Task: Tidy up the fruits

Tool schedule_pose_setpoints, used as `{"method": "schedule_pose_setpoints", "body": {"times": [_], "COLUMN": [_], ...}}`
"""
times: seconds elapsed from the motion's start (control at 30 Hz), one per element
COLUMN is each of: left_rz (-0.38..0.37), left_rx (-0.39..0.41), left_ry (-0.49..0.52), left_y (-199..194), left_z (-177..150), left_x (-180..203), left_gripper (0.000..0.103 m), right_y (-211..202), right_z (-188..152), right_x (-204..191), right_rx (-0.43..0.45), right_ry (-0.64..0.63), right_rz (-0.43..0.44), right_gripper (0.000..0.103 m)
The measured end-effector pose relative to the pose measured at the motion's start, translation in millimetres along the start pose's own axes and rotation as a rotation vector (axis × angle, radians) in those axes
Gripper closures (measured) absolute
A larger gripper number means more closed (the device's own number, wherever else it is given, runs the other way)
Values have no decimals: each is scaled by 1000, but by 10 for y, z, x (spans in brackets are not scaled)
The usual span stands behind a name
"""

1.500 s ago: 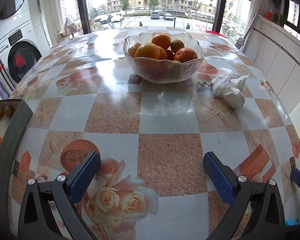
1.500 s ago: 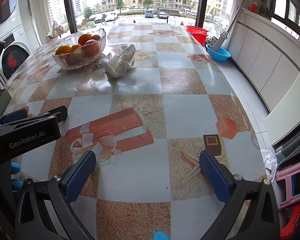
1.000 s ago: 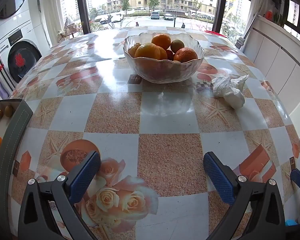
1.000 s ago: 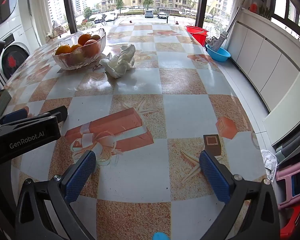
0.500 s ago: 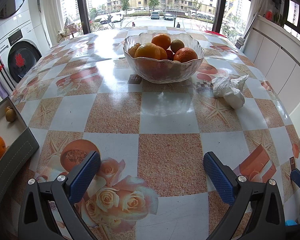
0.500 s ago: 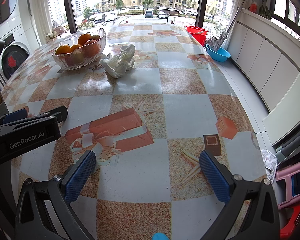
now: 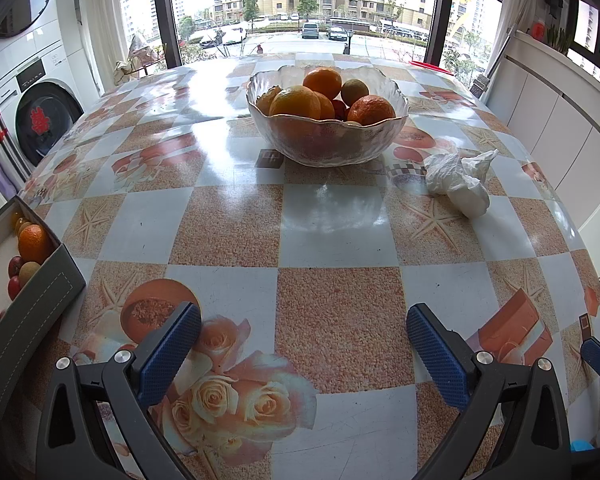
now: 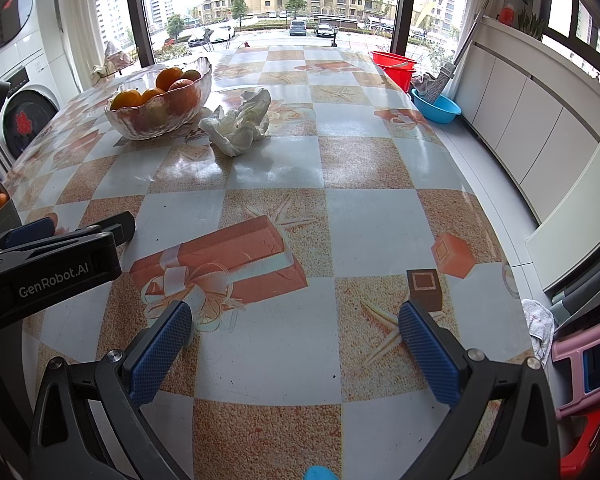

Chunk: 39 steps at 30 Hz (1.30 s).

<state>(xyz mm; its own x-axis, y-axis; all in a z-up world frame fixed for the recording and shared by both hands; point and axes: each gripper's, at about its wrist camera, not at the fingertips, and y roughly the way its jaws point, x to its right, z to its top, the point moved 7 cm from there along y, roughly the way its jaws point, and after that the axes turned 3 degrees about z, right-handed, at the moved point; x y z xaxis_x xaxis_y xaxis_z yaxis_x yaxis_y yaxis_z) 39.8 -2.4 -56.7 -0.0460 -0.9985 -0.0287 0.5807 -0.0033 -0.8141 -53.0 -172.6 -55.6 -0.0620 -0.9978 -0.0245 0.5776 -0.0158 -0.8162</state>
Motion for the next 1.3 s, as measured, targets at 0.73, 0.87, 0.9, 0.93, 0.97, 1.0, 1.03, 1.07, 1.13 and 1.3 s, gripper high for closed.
{"method": "schedule_pose_setpoints", "body": {"times": [0.73, 0.87, 0.9, 0.93, 0.97, 1.0, 1.03, 1.07, 1.13, 1.3], "left_rz": [0, 0, 0, 0, 0, 0, 0, 0, 0, 0], "left_rx": [0, 0, 0, 0, 0, 0, 0, 0, 0, 0], "left_ry": [0, 0, 0, 0, 0, 0, 0, 0, 0, 0], "left_y": [0, 0, 0, 0, 0, 0, 0, 0, 0, 0], "left_z": [0, 0, 0, 0, 0, 0, 0, 0, 0, 0], "left_x": [0, 0, 0, 0, 0, 0, 0, 0, 0, -1], "left_gripper": [0, 0, 0, 0, 0, 0, 0, 0, 0, 0], "right_y": [-3, -5, -6, -7, -8, -10, -13, -15, -15, -65], "right_z": [-4, -4, -4, -4, -5, -6, -7, -9, -10, -78], "right_x": [1, 0, -1, -2, -3, -4, -4, -3, -10, -136], "right_rx": [0, 0, 0, 0, 0, 0, -1, -2, -8, -7], "right_ry": [0, 0, 0, 0, -1, -1, 1, 6, 21, 39], "right_rz": [0, 0, 0, -1, -3, -6, -11, -17, -30, -35], "right_gripper": [0, 0, 0, 0, 0, 0, 0, 0, 0, 0]}}
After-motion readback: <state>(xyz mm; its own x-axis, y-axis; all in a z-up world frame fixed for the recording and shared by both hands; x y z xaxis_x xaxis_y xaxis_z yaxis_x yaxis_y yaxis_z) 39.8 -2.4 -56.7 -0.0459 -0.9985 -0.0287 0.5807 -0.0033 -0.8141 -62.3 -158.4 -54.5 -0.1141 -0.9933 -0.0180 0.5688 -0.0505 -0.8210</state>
